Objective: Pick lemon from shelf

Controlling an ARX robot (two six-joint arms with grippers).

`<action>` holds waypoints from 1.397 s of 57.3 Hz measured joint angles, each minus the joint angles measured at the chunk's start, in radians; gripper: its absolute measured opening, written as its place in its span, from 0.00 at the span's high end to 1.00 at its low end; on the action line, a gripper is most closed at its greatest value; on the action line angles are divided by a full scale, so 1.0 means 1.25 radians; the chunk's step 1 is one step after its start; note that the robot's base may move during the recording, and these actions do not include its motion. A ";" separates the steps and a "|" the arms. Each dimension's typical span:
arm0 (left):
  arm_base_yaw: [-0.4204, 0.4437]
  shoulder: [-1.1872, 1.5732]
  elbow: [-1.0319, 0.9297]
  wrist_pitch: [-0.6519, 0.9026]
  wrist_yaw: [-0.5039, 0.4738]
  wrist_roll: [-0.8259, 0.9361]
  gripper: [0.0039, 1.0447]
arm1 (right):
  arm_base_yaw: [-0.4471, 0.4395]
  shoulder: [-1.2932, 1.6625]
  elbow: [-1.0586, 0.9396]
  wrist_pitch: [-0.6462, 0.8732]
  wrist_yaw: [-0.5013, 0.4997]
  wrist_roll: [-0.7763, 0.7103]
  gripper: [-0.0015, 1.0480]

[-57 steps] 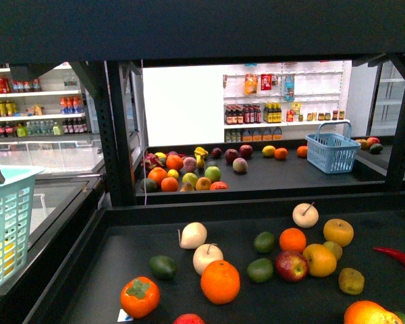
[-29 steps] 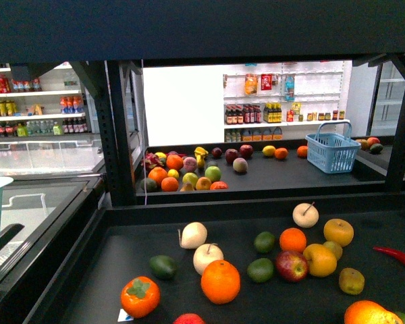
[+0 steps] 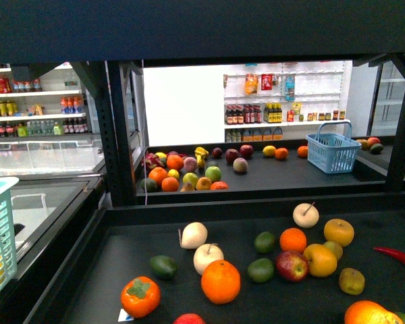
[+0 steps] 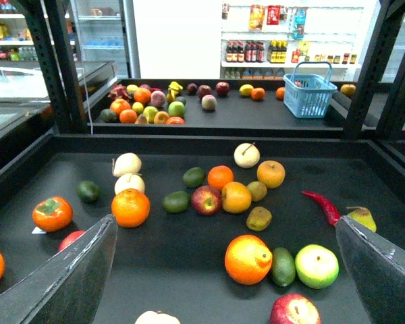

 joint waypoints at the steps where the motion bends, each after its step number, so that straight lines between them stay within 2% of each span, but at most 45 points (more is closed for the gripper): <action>1: 0.000 0.000 -0.002 0.000 0.002 0.004 0.73 | 0.000 0.000 0.000 0.000 0.000 0.000 0.07; 10: 0.002 -0.005 -0.017 -0.040 0.004 0.033 0.47 | 0.000 0.000 0.000 0.000 0.000 0.000 0.07; 24: 0.012 -0.068 -0.032 -0.215 -0.010 0.124 0.06 | 0.000 0.000 0.000 0.000 0.000 0.000 0.07; 34: 0.014 -0.151 -0.039 -0.354 -0.024 0.221 0.08 | 0.000 0.000 0.000 0.000 0.000 0.000 0.07; 47: 0.017 -0.304 -0.041 -0.633 -0.057 0.437 0.08 | 0.000 0.000 0.000 0.000 0.000 0.000 0.07; 59: -0.015 -0.588 -0.100 -0.932 -0.127 0.807 0.08 | 0.000 0.000 0.000 0.000 0.000 0.000 0.07; 65: -0.067 -0.795 -0.157 -1.080 -0.136 0.947 0.08 | 0.000 0.000 0.000 0.000 0.000 0.000 0.07; 70: -0.152 -0.967 -0.191 -1.188 -0.185 1.029 0.08 | 0.000 0.000 0.000 0.000 0.000 0.000 0.07; 71: -0.171 -1.003 -0.200 -1.195 -0.183 1.051 0.08 | 0.000 0.000 0.000 0.000 0.000 0.000 0.07; 72: -0.195 -1.056 -0.222 -1.177 -0.134 1.085 0.13 | 0.000 0.000 0.000 0.000 0.000 0.000 0.07; 76: -0.319 -1.247 -0.302 -1.222 -0.103 1.170 0.30 | 0.000 0.000 0.000 0.000 0.000 0.000 0.07; 80: -0.344 -1.395 -0.406 -1.217 -0.111 1.203 0.49 | 0.000 0.000 0.000 0.000 0.001 0.000 0.07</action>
